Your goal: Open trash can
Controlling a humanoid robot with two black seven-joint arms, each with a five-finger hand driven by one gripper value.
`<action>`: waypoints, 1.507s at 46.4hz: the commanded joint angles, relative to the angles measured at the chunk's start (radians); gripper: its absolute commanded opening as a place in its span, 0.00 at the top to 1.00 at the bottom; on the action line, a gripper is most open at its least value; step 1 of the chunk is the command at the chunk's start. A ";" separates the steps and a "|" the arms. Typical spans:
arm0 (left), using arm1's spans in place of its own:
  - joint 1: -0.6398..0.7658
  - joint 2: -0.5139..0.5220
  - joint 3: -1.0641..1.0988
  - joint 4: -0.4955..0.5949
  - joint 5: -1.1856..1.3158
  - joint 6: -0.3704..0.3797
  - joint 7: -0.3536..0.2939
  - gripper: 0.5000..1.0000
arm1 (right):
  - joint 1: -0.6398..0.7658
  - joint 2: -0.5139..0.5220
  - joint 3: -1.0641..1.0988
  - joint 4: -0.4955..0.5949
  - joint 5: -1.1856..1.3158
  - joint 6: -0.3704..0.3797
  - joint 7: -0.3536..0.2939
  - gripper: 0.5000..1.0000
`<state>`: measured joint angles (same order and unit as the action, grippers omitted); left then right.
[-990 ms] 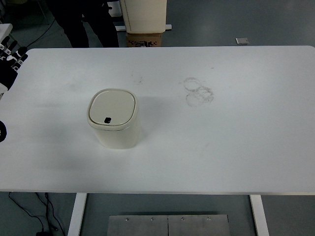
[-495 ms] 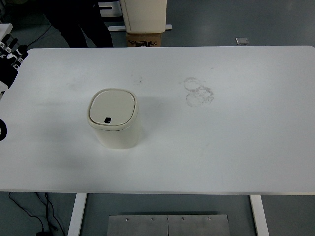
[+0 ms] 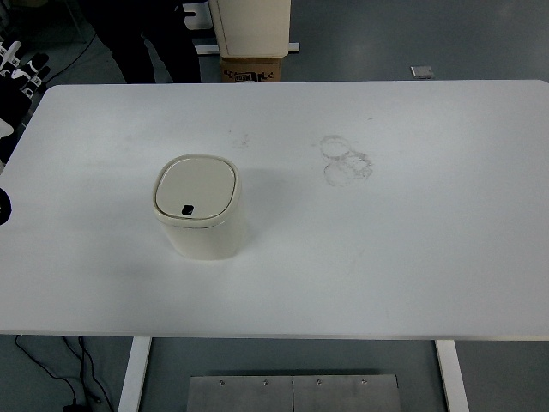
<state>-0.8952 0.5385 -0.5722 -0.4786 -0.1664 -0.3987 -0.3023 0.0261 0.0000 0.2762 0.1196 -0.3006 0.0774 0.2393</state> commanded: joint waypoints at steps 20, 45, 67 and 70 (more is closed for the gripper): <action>-0.152 0.009 0.149 -0.189 0.260 0.020 0.005 0.00 | 0.000 0.000 0.000 0.000 0.000 0.001 0.000 0.02; -0.539 0.032 0.836 -0.465 0.260 0.008 0.005 0.00 | 0.000 0.000 0.000 0.000 0.000 -0.001 0.000 0.02; -0.830 0.040 1.166 -0.673 0.261 -0.207 0.091 0.00 | 0.000 0.000 0.000 0.000 0.000 0.001 0.000 0.02; -0.881 0.038 1.201 -0.706 0.261 -0.212 0.091 0.00 | 0.000 0.000 0.000 0.000 0.000 0.001 0.000 0.02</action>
<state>-1.7299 0.5787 0.5955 -1.1543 0.0938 -0.6056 -0.2116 0.0260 0.0000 0.2760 0.1194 -0.3006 0.0781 0.2391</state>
